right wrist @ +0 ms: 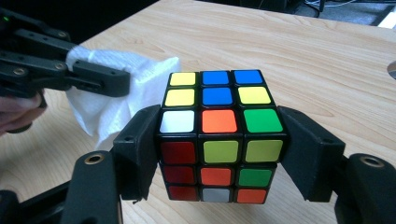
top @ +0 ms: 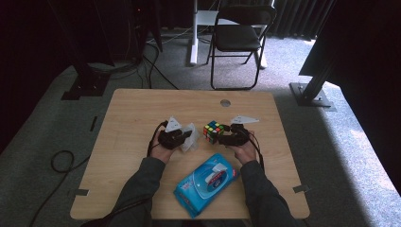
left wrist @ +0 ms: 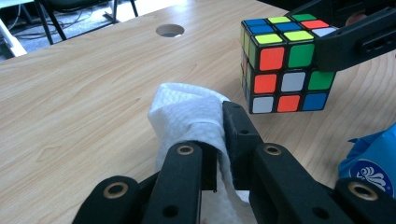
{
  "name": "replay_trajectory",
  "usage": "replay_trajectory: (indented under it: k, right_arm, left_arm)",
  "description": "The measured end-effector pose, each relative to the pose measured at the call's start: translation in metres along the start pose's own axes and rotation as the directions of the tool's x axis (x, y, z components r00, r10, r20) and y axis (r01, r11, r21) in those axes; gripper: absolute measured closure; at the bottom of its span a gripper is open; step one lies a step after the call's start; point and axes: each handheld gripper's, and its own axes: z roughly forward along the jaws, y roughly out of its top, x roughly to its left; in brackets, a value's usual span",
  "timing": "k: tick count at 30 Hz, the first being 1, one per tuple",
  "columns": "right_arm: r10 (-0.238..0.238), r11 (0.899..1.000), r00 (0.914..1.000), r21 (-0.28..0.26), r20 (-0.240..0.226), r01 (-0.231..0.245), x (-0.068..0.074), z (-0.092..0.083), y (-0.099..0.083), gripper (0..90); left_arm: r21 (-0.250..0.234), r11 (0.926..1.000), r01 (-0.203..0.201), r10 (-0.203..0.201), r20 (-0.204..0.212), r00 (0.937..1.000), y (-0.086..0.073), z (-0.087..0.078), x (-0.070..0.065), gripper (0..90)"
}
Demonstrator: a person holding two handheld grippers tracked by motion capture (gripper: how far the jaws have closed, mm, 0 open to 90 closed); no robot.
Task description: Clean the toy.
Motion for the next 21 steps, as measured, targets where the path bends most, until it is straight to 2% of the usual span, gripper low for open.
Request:
replay_trajectory:
  k: [4,17,21]
  right_arm:
    - [-0.011,1.0,0.9999,0.009,0.01,0.011,-0.001,0.001,-0.002,34.1]
    - [0.013,0.999,0.9994,0.029,0.031,-0.014,-0.008,0.007,-0.017,34.1]
    - [-0.007,0.999,0.999,0.045,0.043,0.005,-0.006,0.01,-0.019,34.1]
  left_arm:
    - [0.005,1.0,-0.002,0.002,-0.001,1.0,-0.001,0.0,0.0,84.7]
    - [0.013,0.9999,0.002,-0.002,-0.001,1.0,-0.003,0.002,0.0,84.7]
    - [0.019,0.9998,0.002,-0.002,0.002,1.0,-0.004,0.002,0.0,84.6]
